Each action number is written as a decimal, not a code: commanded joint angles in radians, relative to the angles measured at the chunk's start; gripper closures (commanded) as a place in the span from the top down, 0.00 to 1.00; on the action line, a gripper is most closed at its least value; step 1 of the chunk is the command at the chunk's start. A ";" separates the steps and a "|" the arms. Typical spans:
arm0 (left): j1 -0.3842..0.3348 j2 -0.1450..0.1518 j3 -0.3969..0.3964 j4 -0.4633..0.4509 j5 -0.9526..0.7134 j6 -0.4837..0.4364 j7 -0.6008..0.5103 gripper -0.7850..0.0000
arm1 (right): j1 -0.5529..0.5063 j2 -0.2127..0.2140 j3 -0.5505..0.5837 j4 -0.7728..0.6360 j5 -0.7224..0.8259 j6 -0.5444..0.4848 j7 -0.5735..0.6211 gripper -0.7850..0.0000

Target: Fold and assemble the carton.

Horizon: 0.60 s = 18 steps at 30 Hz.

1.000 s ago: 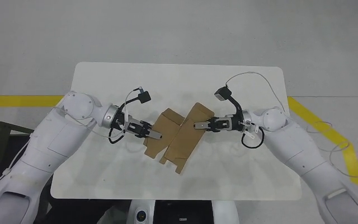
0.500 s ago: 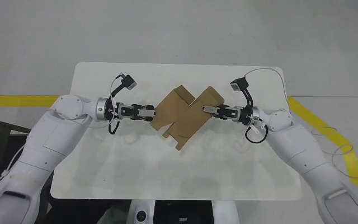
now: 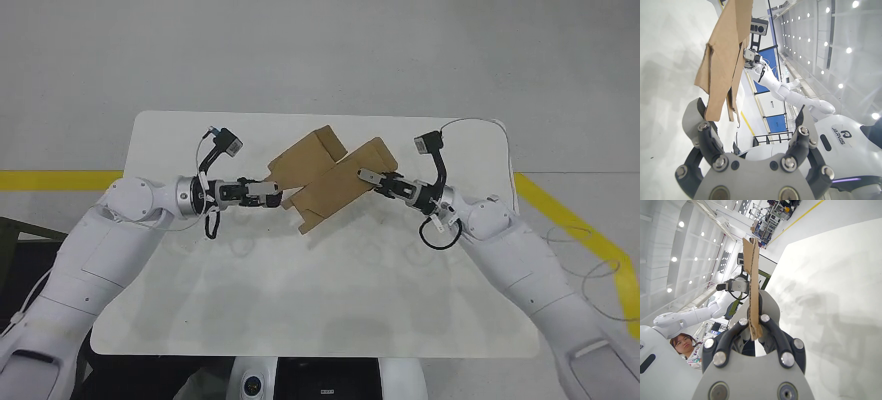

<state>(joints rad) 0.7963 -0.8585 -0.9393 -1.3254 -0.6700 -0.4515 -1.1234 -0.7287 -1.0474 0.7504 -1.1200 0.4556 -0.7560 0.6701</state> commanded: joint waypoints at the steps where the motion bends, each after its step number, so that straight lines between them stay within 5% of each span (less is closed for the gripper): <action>1: 0.003 0.000 -0.009 0.003 0.009 0.012 0.008 1.00 | -0.004 -0.001 0.007 0.001 -0.014 0.005 -0.008 0.00; 18: 0.042 -0.008 -0.081 -0.041 -0.052 0.045 -0.002 1.00 | -0.037 -0.020 0.050 -0.020 -0.084 0.023 -0.018 0.00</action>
<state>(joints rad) 0.8366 -0.8657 -1.0184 -1.3659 -0.7200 -0.4075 -1.1287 -0.7653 -1.0657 0.8000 -1.1390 0.3707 -0.7329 0.6489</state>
